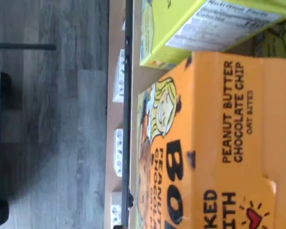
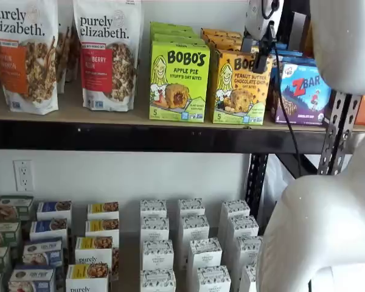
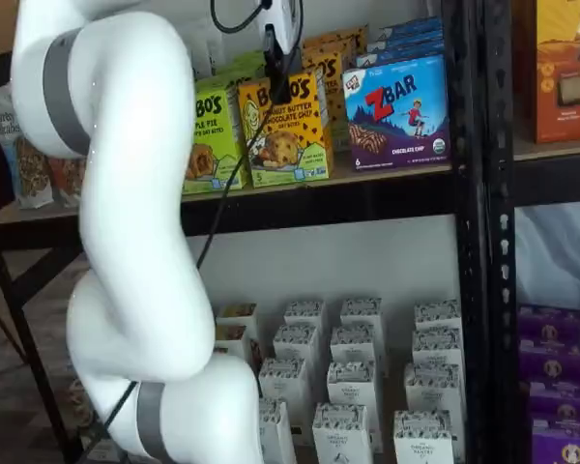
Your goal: Pick up the orange box on the top shelf, the fifth box from the left
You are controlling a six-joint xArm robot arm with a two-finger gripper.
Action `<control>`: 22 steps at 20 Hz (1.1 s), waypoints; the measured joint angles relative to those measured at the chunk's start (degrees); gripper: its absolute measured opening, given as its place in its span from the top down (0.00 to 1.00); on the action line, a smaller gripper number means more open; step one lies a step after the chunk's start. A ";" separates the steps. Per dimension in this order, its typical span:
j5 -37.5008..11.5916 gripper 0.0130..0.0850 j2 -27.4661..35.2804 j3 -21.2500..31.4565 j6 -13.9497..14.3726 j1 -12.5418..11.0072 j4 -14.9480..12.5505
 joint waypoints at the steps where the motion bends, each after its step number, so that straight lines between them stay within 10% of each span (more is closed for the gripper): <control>1: 0.05 0.00 0.09 0.04 0.01 0.07 -0.37; 22: 4.37 0.00 3.24 -2.90 -0.96 -0.63 -2.43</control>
